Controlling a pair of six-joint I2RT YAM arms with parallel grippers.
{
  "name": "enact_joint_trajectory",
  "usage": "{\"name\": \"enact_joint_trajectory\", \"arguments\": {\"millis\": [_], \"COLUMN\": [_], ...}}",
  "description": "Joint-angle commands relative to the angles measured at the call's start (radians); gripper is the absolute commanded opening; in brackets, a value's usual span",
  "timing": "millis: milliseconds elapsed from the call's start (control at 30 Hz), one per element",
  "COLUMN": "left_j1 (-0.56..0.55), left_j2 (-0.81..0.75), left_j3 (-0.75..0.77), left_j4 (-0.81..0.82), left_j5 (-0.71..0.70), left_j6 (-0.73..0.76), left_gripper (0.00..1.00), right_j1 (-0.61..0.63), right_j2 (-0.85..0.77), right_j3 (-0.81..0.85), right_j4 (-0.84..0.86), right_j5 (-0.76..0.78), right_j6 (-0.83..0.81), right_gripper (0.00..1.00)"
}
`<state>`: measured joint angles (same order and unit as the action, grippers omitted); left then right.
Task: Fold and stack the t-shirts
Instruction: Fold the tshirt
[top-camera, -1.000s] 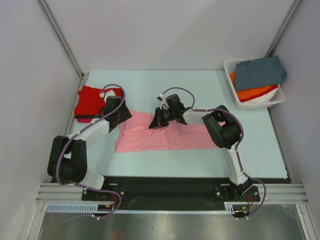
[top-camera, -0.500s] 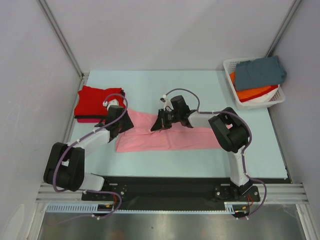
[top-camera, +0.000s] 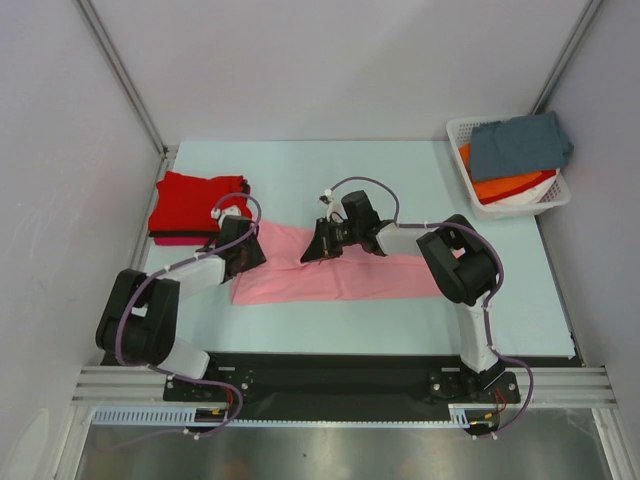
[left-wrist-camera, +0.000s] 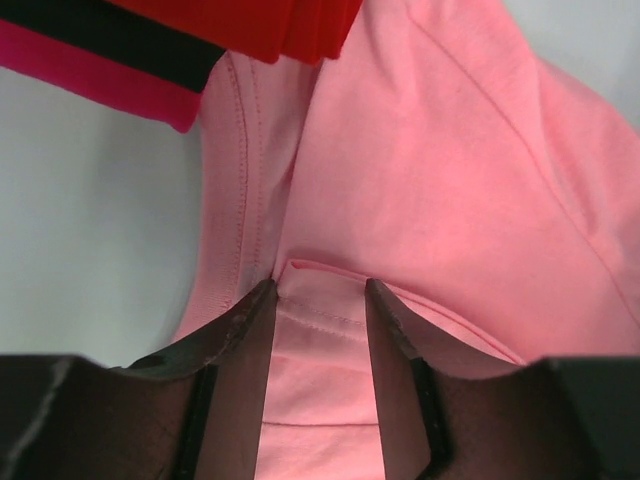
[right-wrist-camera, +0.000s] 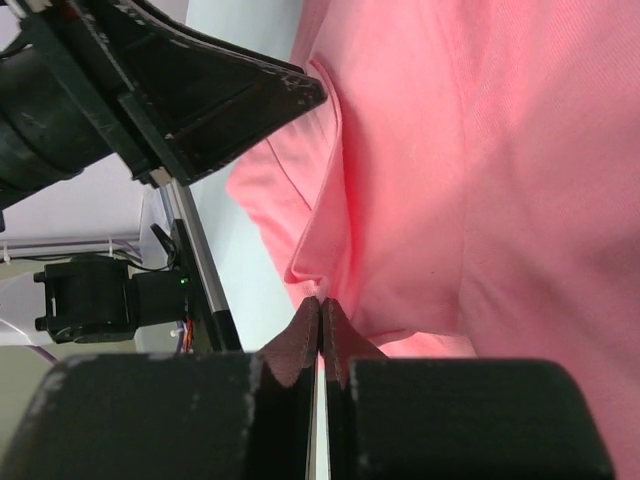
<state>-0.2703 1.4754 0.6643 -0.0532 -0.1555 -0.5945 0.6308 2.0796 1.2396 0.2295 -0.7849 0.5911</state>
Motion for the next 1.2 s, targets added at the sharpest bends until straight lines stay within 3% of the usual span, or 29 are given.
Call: {"name": "enact_joint_trajectory", "arguments": {"millis": [0,233,333,367,400,1167], "left_j1": [-0.006,-0.007,-0.010,-0.012,-0.013,-0.127], "left_j2": [0.020,0.002,-0.029,-0.035,-0.040,-0.345], "left_j3": [0.041,0.028,0.021,0.020,0.020,-0.129], "left_j4": [0.026,0.024,0.019,0.018,0.013,-0.088], "left_j5": [-0.033,-0.061,-0.078,-0.079,-0.081,-0.092], "left_j6": [0.016,0.009,0.016,0.019,0.021,-0.007], "left_gripper": [0.46,0.29,0.15,0.04,0.00,0.00], "right_j1": [-0.003,-0.006,-0.011,-0.011,-0.011,0.001], "right_j2": [-0.019,-0.016,-0.016,-0.016,-0.015,-0.069], "right_j3": [-0.003,-0.003,-0.003,-0.005,-0.005,-0.068], "right_j4": [0.044,0.041,0.036,0.036,0.034,-0.024], "right_j5": [-0.034,-0.042,-0.040,-0.040,-0.040,-0.016], "right_j6": [-0.008,-0.011,-0.013,-0.013,-0.013,-0.033], "right_gripper": [0.03,0.02,0.02,0.03,0.03,0.02]}}
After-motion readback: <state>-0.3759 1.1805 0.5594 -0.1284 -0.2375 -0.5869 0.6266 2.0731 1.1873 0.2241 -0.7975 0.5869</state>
